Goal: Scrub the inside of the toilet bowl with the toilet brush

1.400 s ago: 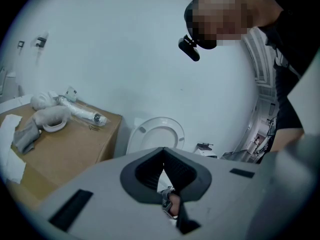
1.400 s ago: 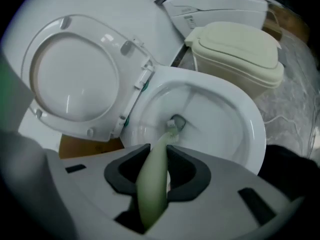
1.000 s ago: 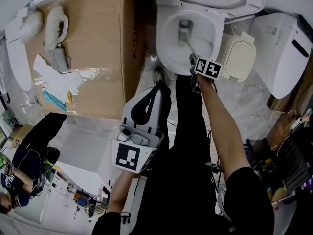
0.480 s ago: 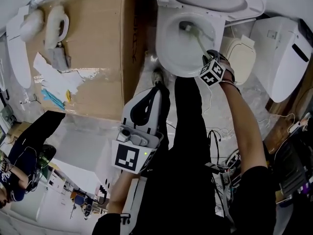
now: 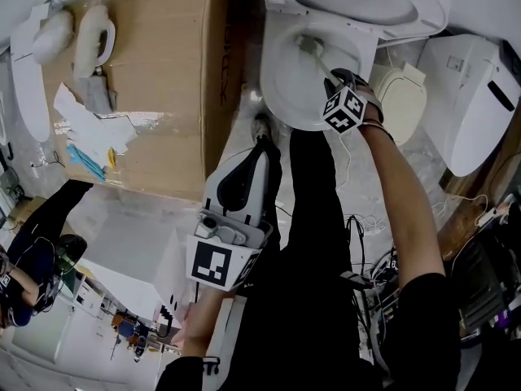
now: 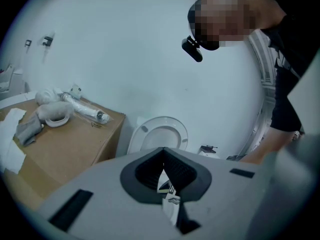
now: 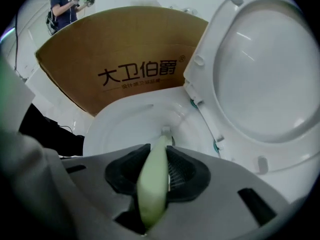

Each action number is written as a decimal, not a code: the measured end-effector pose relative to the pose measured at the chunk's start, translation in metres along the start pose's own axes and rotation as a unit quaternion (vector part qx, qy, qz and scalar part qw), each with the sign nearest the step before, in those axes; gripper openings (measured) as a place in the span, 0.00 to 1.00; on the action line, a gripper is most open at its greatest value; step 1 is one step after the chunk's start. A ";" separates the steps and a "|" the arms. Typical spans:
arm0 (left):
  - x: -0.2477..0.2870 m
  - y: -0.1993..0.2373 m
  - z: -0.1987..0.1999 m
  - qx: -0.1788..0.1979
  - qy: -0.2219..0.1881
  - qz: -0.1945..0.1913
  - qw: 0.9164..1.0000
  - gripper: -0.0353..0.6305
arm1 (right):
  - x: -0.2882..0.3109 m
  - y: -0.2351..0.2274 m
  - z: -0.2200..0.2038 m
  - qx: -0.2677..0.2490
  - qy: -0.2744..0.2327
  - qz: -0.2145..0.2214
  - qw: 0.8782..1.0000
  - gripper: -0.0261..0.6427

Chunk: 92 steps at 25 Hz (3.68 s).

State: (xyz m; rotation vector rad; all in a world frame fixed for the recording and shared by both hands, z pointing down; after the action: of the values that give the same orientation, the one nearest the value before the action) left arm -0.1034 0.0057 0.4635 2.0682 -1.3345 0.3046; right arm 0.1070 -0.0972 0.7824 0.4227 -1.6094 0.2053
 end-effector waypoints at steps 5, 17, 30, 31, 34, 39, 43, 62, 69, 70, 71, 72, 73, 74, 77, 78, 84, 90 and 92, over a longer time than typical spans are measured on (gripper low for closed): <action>-0.001 0.002 0.000 0.000 -0.003 0.002 1.000 0.06 | 0.008 0.024 0.003 -0.026 0.013 -0.002 1.000 0.21; -0.009 -0.010 0.003 0.011 -0.007 -0.026 1.000 0.06 | -0.003 0.075 -0.033 -0.017 0.044 0.036 0.998 0.21; -0.082 -0.032 0.056 0.066 -0.054 -0.083 0.993 0.06 | -0.169 0.078 -0.051 0.293 -0.046 0.022 0.955 0.21; -0.091 -0.034 0.062 0.070 -0.057 -0.089 0.992 0.06 | -0.189 0.079 -0.052 0.317 -0.061 0.019 0.946 0.21; -0.112 -0.042 0.082 0.079 -0.058 -0.102 0.990 0.06 | -0.256 0.078 -0.054 0.372 -0.113 0.001 0.921 0.21; -0.141 -0.058 0.108 0.105 -0.063 -0.125 0.985 0.06 | -0.366 0.075 -0.058 0.422 -0.207 -0.037 0.882 0.21; -0.155 -0.073 0.132 0.115 -0.093 -0.130 0.980 0.06 | -0.445 0.075 -0.063 0.445 -0.278 -0.064 0.849 0.21; -0.198 -0.170 0.154 0.165 -0.150 -0.091 0.970 0.06 | -0.610 0.123 -0.120 0.415 -0.443 -0.114 0.787 0.21; -0.194 -0.190 0.151 0.175 -0.157 -0.085 0.968 0.06 | -0.610 0.124 -0.142 0.411 -0.446 -0.116 0.787 0.21; -0.194 -0.192 0.150 0.176 -0.157 -0.084 0.968 0.06 | -0.610 0.124 -0.143 0.409 -0.445 -0.115 0.788 0.21; -0.194 -0.193 0.148 0.176 -0.156 -0.083 0.968 0.06 | -0.609 0.124 -0.145 0.408 -0.445 -0.115 0.789 0.21; -0.194 -0.194 0.146 0.175 -0.155 -0.082 0.969 0.06 | -0.609 0.124 -0.146 0.407 -0.444 -0.115 0.790 0.21; -0.194 -0.196 0.145 0.175 -0.155 -0.081 0.969 0.06 | -0.608 0.125 -0.148 0.405 -0.444 -0.115 0.791 0.21; -0.194 -0.197 0.145 0.174 -0.155 -0.080 0.969 0.06 | -0.608 0.126 -0.149 0.403 -0.445 -0.115 0.791 0.21; -0.196 -0.200 0.145 0.175 -0.157 -0.078 0.969 0.06 | -0.608 0.128 -0.152 0.400 -0.445 -0.116 0.793 0.21; -0.196 -0.200 0.145 0.175 -0.158 -0.077 0.969 0.07 | -0.609 0.128 -0.153 0.400 -0.446 -0.116 0.793 0.21; -0.200 -0.199 0.142 0.174 -0.159 -0.077 0.969 0.06 | -0.609 0.133 -0.150 0.398 -0.446 -0.118 0.793 0.21; -0.199 -0.199 0.141 0.174 -0.158 -0.078 0.969 0.06 | -0.607 0.134 -0.151 0.398 -0.443 -0.122 0.794 0.21; -0.199 -0.199 0.141 0.173 -0.158 -0.078 0.969 0.06 | -0.606 0.135 -0.151 0.400 -0.442 -0.124 0.793 0.21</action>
State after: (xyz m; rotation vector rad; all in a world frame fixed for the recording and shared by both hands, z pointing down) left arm -0.0401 0.1156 0.1757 2.5877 -1.3627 0.1483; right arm 0.2152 0.1721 0.2129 1.5635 -2.3021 0.5520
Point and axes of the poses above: the fingertips, and each gripper's own axes: x forward along the fingers, y to its left, z out of its top, the point moved 8 cm from there along -x, backward along the fingers, and after that the axes turned 10 degrees about y, right-handed, at the moved point
